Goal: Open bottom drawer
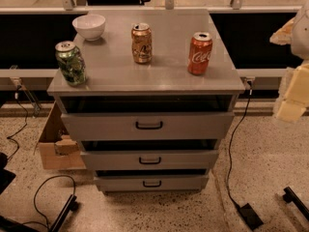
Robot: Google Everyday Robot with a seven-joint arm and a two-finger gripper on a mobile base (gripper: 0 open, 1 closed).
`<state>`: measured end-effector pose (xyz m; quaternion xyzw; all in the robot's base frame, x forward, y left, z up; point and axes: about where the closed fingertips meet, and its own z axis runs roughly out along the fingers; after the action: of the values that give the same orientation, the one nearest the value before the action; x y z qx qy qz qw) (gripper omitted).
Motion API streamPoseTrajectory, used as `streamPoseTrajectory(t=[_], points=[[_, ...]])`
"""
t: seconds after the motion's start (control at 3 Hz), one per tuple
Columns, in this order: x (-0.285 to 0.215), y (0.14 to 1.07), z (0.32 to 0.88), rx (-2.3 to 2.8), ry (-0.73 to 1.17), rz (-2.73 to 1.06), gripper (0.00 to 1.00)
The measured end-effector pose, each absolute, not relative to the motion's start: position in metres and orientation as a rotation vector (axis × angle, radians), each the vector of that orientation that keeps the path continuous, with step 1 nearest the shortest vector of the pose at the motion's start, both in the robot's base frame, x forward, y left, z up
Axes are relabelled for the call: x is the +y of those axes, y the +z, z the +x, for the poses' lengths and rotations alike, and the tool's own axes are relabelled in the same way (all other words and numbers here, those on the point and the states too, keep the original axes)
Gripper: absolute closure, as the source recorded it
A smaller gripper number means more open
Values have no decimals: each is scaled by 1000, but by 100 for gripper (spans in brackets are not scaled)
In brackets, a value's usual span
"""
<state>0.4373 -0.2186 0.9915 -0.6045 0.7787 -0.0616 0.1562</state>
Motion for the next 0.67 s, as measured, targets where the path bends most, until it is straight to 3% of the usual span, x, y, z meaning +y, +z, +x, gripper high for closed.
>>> streamPoseTrajectory(t=[0.67], points=[[-218,922,430,2322,-251,-1736,0]])
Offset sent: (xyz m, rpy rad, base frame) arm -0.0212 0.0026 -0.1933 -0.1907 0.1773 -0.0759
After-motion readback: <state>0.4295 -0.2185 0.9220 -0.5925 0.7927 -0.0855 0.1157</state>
